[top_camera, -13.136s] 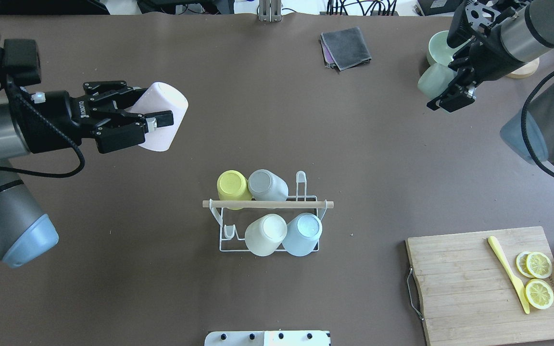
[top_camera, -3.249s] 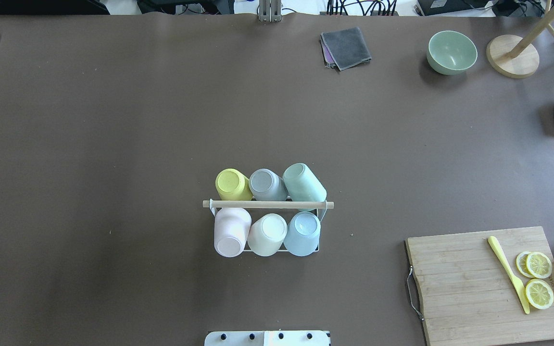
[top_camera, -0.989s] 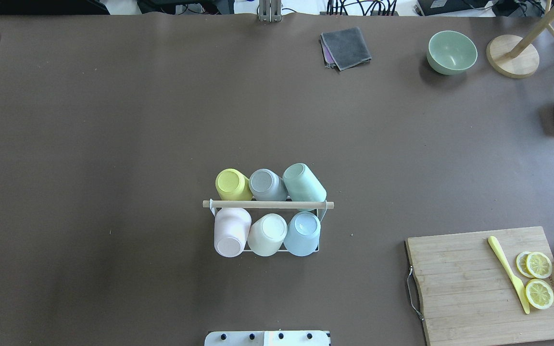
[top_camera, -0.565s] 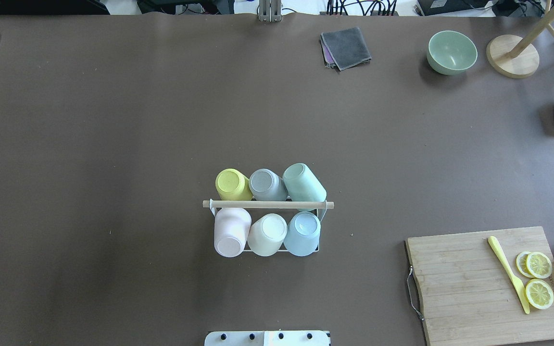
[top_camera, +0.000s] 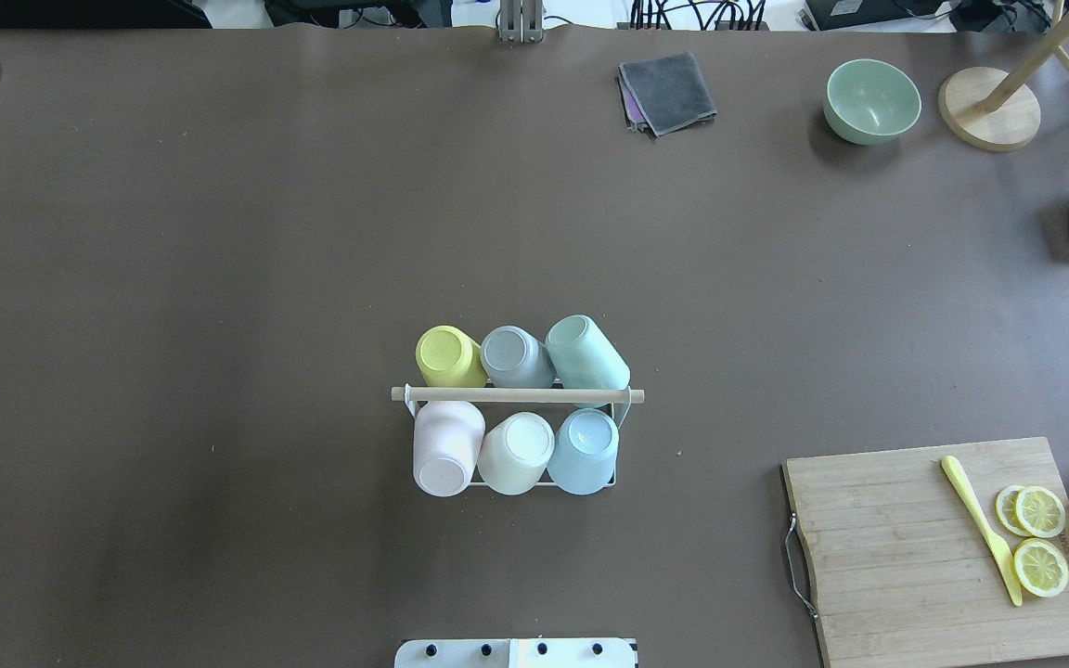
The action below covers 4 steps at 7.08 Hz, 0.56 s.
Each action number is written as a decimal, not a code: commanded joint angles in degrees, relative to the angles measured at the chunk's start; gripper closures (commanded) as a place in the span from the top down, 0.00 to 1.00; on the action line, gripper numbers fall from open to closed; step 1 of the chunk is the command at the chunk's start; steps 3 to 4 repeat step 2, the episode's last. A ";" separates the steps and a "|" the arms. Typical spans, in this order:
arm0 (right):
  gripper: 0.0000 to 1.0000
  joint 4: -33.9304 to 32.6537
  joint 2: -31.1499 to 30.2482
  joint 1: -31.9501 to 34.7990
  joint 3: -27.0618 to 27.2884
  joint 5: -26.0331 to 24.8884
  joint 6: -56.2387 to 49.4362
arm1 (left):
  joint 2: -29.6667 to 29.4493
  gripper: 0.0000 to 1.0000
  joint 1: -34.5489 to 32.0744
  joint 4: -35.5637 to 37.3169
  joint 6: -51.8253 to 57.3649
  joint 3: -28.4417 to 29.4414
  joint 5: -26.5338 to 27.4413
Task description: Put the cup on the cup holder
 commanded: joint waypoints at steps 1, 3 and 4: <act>1.00 0.00 0.08 0.00 0.00 -0.50 -0.13 | 0.01 0.98 -0.07 0.00 0.00 -0.06 0.00; 1.00 -0.09 0.08 0.00 -0.09 -0.51 -0.13 | 0.01 0.98 0.01 0.00 0.00 -0.06 0.00; 1.00 -0.09 0.08 0.00 -0.09 -0.51 -0.13 | 0.01 0.98 0.01 0.00 0.00 -0.06 0.00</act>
